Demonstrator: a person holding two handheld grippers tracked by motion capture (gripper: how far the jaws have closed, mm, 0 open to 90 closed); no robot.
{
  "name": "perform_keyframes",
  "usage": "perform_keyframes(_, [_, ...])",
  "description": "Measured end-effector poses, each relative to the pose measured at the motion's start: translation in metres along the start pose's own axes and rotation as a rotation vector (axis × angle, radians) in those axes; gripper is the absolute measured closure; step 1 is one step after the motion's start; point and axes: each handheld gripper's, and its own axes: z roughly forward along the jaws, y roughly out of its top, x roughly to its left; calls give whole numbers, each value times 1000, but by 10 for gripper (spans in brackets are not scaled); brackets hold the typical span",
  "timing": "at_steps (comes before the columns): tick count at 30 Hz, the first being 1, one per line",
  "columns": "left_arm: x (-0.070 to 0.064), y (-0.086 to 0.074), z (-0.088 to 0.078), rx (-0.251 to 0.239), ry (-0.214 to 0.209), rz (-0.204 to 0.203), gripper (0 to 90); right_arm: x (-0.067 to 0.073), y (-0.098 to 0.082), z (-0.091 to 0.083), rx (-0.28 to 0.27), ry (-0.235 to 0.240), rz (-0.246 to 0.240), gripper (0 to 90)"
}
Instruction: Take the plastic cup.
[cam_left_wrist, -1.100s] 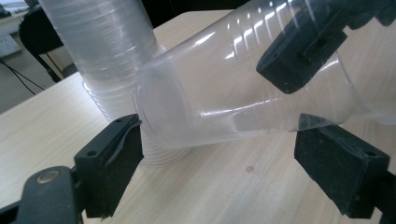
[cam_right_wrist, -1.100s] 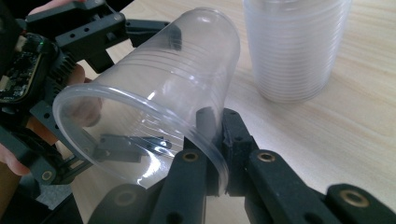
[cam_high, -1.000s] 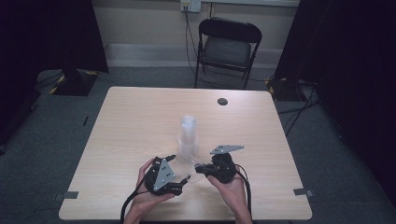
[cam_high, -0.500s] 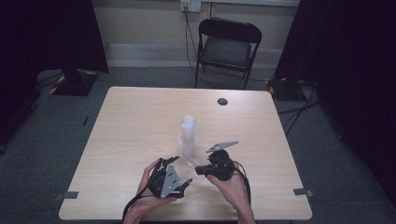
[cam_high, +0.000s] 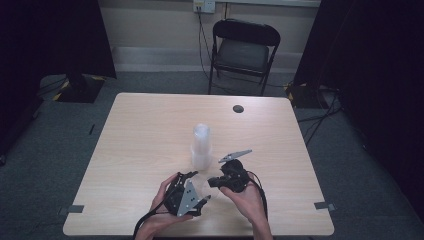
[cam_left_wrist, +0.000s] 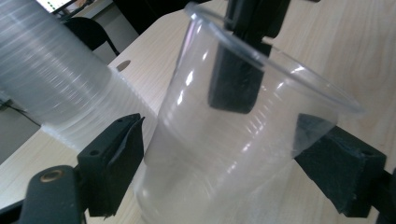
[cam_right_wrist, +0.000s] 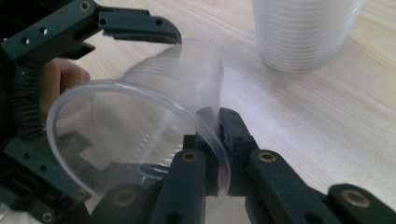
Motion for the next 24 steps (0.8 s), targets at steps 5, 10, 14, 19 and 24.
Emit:
perform_keyframes(5, [-4, 4, 1, -6, -20, 12, 217, -1, 1, 2, 9, 14, 4, 887])
perform_keyframes(10, [-7, 6, 4, -4, -39, -12, 219, 0, 1, 6, 30, 25, 4, 886])
perform_keyframes(14, [-9, 9, 5, -4, -39, -6, 219, 1, 2, 10, 48, 31, 5, 885])
perform_keyframes(19, [-12, 11, 5, -17, -35, 7, 242, 2, 3, 14, 73, 24, 10, 880])
perform_keyframes(24, [-11, 11, 3, -21, -35, -1, 252, 1, 3, 14, 82, 14, 16, 879])
